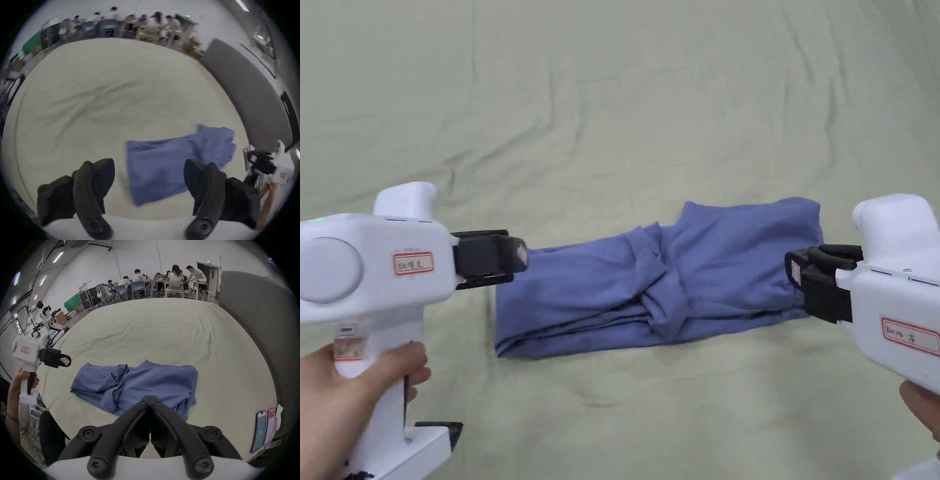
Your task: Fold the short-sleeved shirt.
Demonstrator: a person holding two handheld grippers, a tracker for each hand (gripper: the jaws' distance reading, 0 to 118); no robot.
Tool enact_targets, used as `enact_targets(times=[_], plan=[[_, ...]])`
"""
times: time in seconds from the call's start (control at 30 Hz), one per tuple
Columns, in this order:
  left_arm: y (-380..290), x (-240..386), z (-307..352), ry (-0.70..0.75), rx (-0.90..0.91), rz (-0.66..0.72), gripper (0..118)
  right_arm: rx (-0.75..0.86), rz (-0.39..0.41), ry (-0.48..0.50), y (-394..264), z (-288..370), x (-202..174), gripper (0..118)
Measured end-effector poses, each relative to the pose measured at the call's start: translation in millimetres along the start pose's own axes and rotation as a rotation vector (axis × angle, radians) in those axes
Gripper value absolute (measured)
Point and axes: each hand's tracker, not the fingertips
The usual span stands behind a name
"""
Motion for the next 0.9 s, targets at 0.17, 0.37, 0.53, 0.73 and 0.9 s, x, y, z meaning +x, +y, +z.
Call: enact_targets(times=[0.17,0.37,0.53,0.73,0.9], plan=[[-9,-6,-59,-0.112,-0.103,0.063,97,-0.022,0.016,0.010,0,-6,-12,2],[-29,25,-64,-0.053,-0.083,-0.114,23,-0.036,0.034,-0.016,1,-5,-12,2],[-18,-2,-47,-0.134,-0.084,-0.004,15,-0.046,0.022,-0.017,-1,-10,-8,2],[-12,-29,7,-0.006,-0.026,-0.016,14,-0.040,0.017,-0.003,-4,-7,-8,2],[-7,-37,46,0.173,-0.034,-0.029,14,-0.023,0.016,0.006,0,-9,-7,2]])
